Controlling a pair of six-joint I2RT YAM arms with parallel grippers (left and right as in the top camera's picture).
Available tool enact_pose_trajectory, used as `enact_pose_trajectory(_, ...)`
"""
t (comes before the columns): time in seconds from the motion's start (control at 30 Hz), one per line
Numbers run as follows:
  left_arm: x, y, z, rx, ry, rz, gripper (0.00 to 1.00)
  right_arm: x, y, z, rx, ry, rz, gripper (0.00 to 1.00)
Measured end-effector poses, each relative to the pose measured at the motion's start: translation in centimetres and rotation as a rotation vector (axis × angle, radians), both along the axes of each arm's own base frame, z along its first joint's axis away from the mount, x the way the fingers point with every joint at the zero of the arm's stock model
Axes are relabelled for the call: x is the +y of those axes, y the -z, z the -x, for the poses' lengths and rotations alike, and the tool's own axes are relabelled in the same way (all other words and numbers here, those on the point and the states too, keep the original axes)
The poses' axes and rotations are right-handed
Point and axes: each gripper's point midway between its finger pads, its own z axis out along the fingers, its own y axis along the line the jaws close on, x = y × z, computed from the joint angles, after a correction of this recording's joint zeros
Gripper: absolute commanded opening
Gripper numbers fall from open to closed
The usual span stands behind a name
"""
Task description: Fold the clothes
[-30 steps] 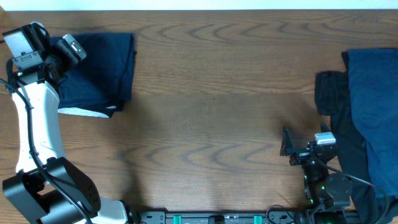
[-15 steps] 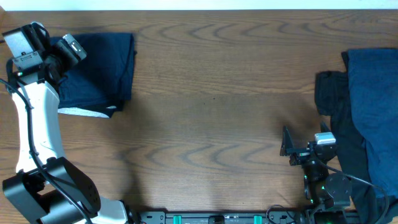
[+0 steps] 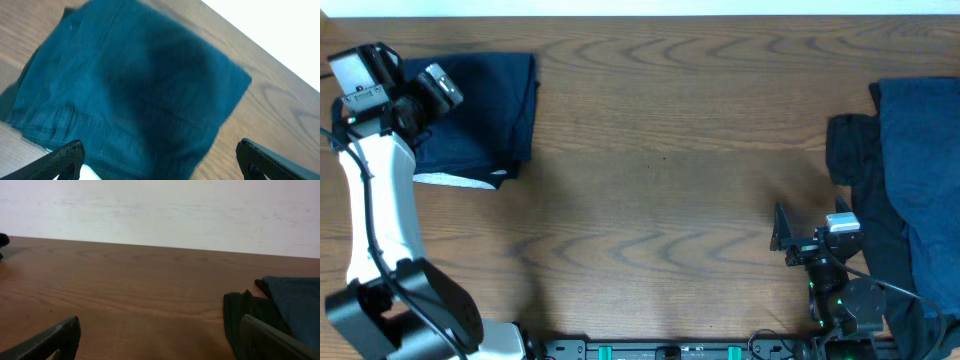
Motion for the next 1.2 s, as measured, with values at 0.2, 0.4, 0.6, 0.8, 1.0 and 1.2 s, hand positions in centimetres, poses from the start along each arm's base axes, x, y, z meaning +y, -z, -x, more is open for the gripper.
enact_pose_trajectory(0.2, -3.2, -7.5, 2.5, -0.146, 0.047, -0.055, 0.98, 0.0, 0.0, 0.0, 0.0, 0.0, 0.0, 0.99)
enact_pose_trajectory(0.4, -7.0, -15.1, 6.6, -0.329, 0.109, -0.113, 0.98, 0.0, 0.0, 0.0, 0.0, 0.0, 0.0, 0.99)
enact_pose_trajectory(0.6, -11.1, -18.0, 11.2, -0.403, 0.192, -0.12, 0.98, 0.0, 0.0, 0.0, -0.001, 0.0, 0.0, 0.99)
enact_pose_trajectory(0.8, -15.0, -17.5, 15.9, -0.476, 0.3, -0.113, 0.98, 0.0, 0.0, 0.0, -0.001, 0.0, 0.0, 0.99)
enact_pose_trajectory(1.0, -16.2, -10.8, 18.8, -0.412, 0.343, -0.089, 0.98, -0.1, 0.0, 0.0, -0.001, 0.003, 0.0, 0.99)
enact_pose_trajectory(1.2, -16.2, -3.7, 18.2, -0.372, 0.346, -0.08, 0.98, -0.1, 0.0, 0.0, -0.001, 0.003, 0.0, 0.99)
